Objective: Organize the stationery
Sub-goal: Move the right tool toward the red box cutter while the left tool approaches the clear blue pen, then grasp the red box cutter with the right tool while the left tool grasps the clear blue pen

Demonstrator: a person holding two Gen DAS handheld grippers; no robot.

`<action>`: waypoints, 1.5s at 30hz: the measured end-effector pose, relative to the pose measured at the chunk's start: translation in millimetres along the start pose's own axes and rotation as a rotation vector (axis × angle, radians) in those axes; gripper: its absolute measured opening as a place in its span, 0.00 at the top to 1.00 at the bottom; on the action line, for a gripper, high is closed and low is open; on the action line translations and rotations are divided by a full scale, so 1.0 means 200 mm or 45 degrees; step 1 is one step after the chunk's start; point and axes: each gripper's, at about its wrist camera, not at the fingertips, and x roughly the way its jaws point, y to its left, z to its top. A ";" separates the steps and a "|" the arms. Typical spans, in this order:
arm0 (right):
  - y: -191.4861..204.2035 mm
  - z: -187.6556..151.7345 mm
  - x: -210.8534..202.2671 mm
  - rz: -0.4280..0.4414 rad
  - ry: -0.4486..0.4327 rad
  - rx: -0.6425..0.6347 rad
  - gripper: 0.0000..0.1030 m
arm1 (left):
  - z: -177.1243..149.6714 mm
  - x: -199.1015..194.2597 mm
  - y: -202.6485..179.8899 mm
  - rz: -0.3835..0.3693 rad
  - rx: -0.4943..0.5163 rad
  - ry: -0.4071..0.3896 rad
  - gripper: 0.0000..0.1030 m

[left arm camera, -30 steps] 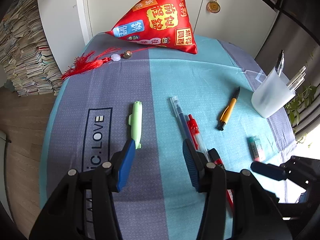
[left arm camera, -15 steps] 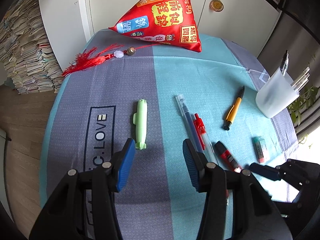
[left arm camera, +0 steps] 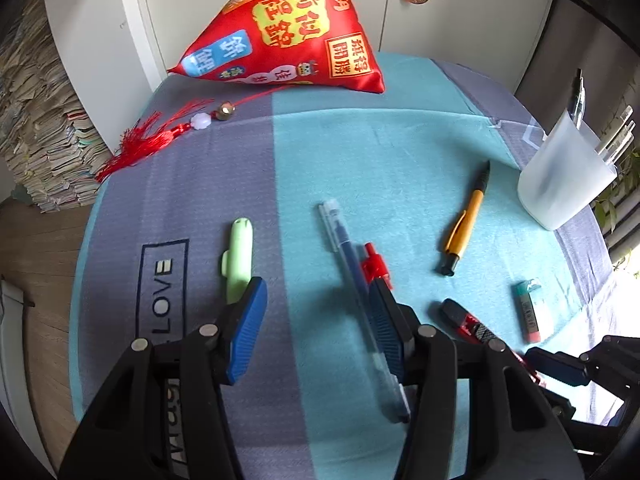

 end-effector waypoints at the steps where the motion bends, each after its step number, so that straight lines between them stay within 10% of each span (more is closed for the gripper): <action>1: 0.00 0.00 0.00 0.004 -0.004 0.002 0.80 | 0.01 0.00 -0.01 0.010 0.000 -0.008 0.50; 14: -0.02 -0.03 -0.01 0.039 -0.041 0.003 0.80 | 0.25 0.19 -0.06 0.171 -0.089 0.163 0.51; 19: -0.03 -0.04 -0.02 0.056 -0.040 -0.003 0.80 | 0.21 0.16 -0.08 0.066 -0.088 0.182 0.90; 27: -0.03 -0.06 -0.03 0.062 -0.033 -0.001 0.80 | 0.07 0.05 0.09 -0.140 -0.178 0.238 0.90; 45: 0.08 0.16 0.08 0.024 0.042 -0.122 0.69 | -0.18 -0.11 0.16 -0.187 -0.121 0.265 0.85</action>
